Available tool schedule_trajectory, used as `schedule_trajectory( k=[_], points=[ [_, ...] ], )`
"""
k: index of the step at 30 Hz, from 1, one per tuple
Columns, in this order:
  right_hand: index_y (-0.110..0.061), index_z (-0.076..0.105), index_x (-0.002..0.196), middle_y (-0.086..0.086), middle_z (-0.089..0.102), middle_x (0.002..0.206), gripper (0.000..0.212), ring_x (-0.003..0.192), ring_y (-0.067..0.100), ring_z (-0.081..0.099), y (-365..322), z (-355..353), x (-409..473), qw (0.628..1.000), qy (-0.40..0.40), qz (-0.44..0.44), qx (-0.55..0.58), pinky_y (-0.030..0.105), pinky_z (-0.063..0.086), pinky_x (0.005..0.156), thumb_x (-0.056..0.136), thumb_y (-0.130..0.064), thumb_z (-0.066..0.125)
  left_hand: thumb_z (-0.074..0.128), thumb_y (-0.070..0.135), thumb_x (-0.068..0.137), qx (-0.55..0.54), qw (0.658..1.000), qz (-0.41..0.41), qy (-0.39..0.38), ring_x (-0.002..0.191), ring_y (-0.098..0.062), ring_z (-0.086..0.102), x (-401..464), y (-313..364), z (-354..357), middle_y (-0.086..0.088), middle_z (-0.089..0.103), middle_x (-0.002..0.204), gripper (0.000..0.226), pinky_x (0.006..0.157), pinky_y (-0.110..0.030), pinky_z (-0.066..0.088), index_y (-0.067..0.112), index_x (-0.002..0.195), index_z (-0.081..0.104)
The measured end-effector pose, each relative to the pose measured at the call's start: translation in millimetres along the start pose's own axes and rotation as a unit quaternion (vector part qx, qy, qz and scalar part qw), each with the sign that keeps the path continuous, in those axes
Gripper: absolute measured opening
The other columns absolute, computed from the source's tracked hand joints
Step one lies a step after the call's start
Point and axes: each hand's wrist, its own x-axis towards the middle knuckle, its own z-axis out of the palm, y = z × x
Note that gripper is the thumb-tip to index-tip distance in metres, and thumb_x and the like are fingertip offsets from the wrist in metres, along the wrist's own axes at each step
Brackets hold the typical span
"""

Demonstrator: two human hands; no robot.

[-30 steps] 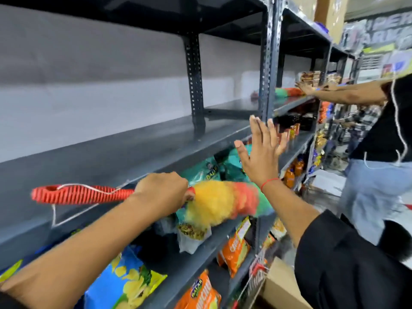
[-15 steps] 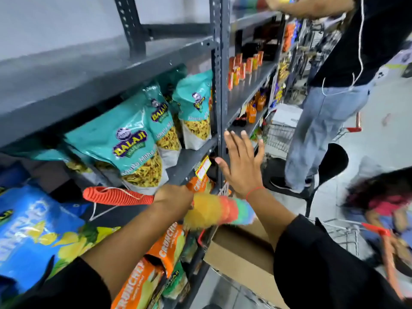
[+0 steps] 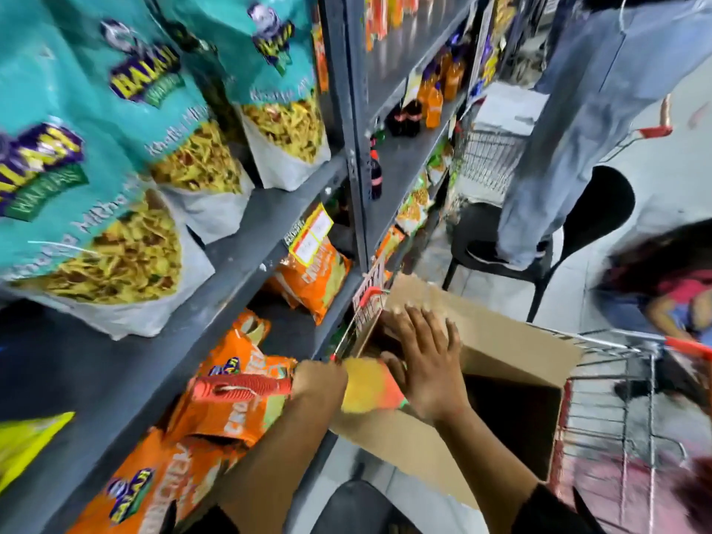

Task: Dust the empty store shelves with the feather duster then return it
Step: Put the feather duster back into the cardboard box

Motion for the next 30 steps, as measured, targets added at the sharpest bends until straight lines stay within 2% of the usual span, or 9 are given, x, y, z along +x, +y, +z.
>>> schedule_trajectory(
  k=[2,4,6,9,12,17,22,25,30],
  points=[
    [-0.008,0.044,0.131,0.019,0.051,0.133,0.055,0.122,0.039,0.045,13.4,17.5,-5.3,1.0,-0.01,0.023,0.011,0.052,0.028,0.102,0.086,-0.04,0.047,0.042,0.002,0.092,0.005,1.0,-0.004,-0.01,0.117,-0.029,0.057,23.0,3.7,12.1,-0.009,0.058,0.131,0.035,0.093,-0.037,0.046,0.009,0.125,0.055],
    [-0.005,0.048,0.129,0.021,0.054,0.129,0.058,0.119,0.04,0.048,28.2,37.0,-9.5,0.998,-0.03,0.053,0.0,0.056,0.035,0.097,0.081,-0.035,0.056,0.042,0.002,0.093,0.001,1.0,-0.011,-0.011,0.119,-0.029,0.056,49.7,8.9,25.1,-0.01,0.059,0.131,0.035,0.096,-0.037,0.045,0.008,0.124,0.055],
    [-0.004,0.047,0.13,0.022,0.055,0.128,0.059,0.118,0.04,0.049,40.7,57.4,-14.4,0.996,-0.052,0.073,-0.018,0.059,0.036,0.095,0.08,-0.033,0.059,0.041,0.001,0.092,0.001,1.0,-0.02,-0.019,0.119,-0.029,0.056,74.3,11.3,38.4,-0.012,0.058,0.131,0.035,0.097,-0.038,0.044,0.006,0.123,0.055],
    [-0.004,0.044,0.133,0.021,0.052,0.131,0.057,0.121,0.039,0.047,52.1,86.1,-25.4,0.992,-0.091,0.085,-0.023,0.057,0.034,0.099,0.087,-0.039,0.047,0.043,0.0,0.091,-0.006,0.999,-0.031,-0.033,0.118,-0.029,0.057,102.7,12.0,61.5,-0.012,0.059,0.129,0.034,0.097,-0.038,0.046,0.007,0.121,0.058],
    [-0.004,0.047,0.131,0.02,0.053,0.13,0.061,0.121,0.037,0.047,57.4,107.6,-36.2,0.988,-0.124,0.094,-0.018,0.054,0.036,0.098,0.085,-0.041,0.035,0.045,0.0,0.09,-0.012,0.998,-0.046,-0.047,0.116,-0.028,0.058,121.1,13.4,82.4,-0.011,0.061,0.128,0.034,0.096,-0.04,0.046,0.008,0.12,0.059],
    [-0.004,0.044,0.133,0.018,0.051,0.133,0.067,0.125,0.037,0.043,63.5,137.5,-47.4,0.981,-0.167,0.1,-0.018,0.059,0.031,0.099,0.084,-0.049,0.037,0.049,0.001,0.088,-0.001,0.998,-0.048,-0.051,0.113,-0.027,0.06,141.1,18.7,101.0,-0.007,0.062,0.124,0.035,0.09,-0.038,0.048,0.013,0.119,0.058],
    [-0.004,0.038,0.136,0.021,0.044,0.139,0.069,0.13,0.039,0.034,64.9,159.7,-50.1,0.975,-0.205,0.081,-0.023,0.059,0.024,0.103,0.087,-0.052,0.035,0.047,0.0,0.088,0.02,0.999,-0.025,-0.031,0.11,-0.026,0.06,151.4,21.6,110.5,-0.005,0.063,0.122,0.037,0.087,-0.035,0.048,0.016,0.119,0.06],
    [-0.004,0.034,0.138,0.023,0.036,0.143,0.067,0.134,0.04,0.026,61.7,165.2,-52.0,0.975,-0.208,0.074,-0.008,0.055,0.016,0.107,0.09,-0.049,0.046,0.047,0.001,0.088,0.027,0.999,-0.018,-0.028,0.111,-0.028,0.06,149.0,24.6,110.7,-0.007,0.062,0.122,0.037,0.088,-0.035,0.048,0.016,0.119,0.058],
    [-0.005,0.039,0.136,0.022,0.043,0.139,0.064,0.13,0.04,0.033,50.3,150.8,-47.3,0.976,-0.206,0.066,-0.025,0.058,0.018,0.103,0.088,-0.047,0.032,0.047,0.006,0.089,0.023,1.0,-0.013,0.002,0.118,-0.029,0.051,139.2,21.7,105.0,-0.011,0.057,0.127,0.035,0.093,-0.038,0.042,0.01,0.123,0.053]
  ],
)
